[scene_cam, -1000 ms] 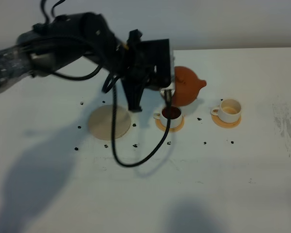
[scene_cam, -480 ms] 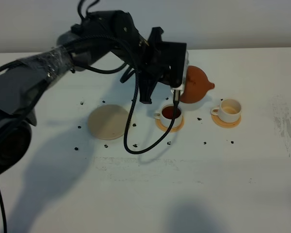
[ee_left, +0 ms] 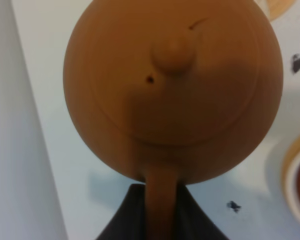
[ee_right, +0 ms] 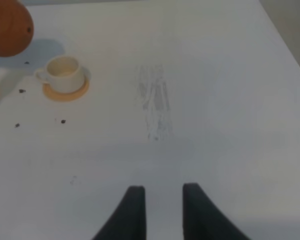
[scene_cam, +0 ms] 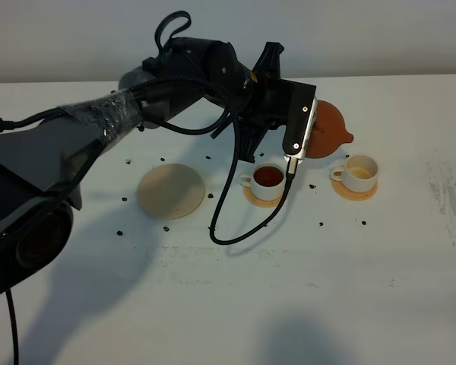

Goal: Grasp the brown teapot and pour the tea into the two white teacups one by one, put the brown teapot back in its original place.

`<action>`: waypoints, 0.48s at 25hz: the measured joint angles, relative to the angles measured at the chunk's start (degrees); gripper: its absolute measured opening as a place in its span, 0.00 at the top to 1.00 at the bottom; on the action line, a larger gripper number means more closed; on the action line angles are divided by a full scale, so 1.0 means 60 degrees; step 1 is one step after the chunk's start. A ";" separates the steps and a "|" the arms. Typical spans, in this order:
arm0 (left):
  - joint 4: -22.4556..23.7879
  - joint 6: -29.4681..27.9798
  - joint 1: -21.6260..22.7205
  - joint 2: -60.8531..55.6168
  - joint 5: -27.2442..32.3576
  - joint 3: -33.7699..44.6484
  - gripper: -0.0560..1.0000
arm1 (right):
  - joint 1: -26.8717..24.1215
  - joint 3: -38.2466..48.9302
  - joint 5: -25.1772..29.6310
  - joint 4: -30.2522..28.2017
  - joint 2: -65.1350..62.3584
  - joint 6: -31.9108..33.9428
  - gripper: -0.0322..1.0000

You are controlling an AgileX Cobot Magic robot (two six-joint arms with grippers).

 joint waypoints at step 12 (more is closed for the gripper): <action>0.0290 0.0315 -0.0175 0.0457 -0.0934 0.0000 0.88 | 0.0000 0.0000 0.0000 0.0000 0.0000 0.0000 0.76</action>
